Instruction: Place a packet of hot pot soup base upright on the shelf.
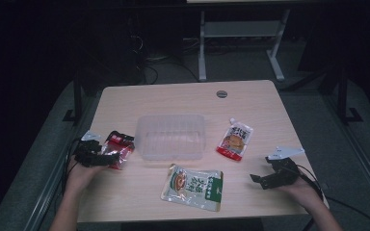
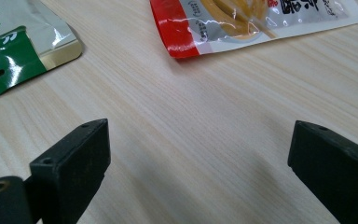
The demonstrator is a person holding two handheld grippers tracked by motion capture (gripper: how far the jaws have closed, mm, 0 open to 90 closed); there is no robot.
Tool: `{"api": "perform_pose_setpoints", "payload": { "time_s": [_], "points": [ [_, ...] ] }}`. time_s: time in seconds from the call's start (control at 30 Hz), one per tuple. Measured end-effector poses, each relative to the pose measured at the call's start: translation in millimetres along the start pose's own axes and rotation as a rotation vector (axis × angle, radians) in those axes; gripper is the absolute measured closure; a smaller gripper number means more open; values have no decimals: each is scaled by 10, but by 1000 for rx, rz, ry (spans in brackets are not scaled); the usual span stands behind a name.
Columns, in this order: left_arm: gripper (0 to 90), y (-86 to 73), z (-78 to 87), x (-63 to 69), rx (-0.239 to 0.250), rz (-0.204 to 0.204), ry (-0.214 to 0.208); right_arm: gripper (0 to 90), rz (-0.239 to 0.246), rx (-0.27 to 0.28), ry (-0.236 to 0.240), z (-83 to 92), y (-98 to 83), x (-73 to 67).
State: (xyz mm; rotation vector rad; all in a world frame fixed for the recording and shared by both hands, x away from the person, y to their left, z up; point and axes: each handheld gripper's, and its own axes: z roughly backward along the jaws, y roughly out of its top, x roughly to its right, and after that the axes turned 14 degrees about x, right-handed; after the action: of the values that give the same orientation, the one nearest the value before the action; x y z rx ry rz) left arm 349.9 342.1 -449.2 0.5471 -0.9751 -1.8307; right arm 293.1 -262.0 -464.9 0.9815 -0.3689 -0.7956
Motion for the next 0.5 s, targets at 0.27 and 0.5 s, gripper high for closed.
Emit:
{"api": "perform_pose_setpoints", "payload": {
  "time_s": [0.27, 0.5],
  "points": [
    [105, -14, -96, 84, -38, -46, 29, 53, -3, 1, -3, 6, -6, 3],
    [111, -75, -105, 39, -28, 22, 32, 54, -2, -2, -4, 3, 1, -2]
  ]
}}
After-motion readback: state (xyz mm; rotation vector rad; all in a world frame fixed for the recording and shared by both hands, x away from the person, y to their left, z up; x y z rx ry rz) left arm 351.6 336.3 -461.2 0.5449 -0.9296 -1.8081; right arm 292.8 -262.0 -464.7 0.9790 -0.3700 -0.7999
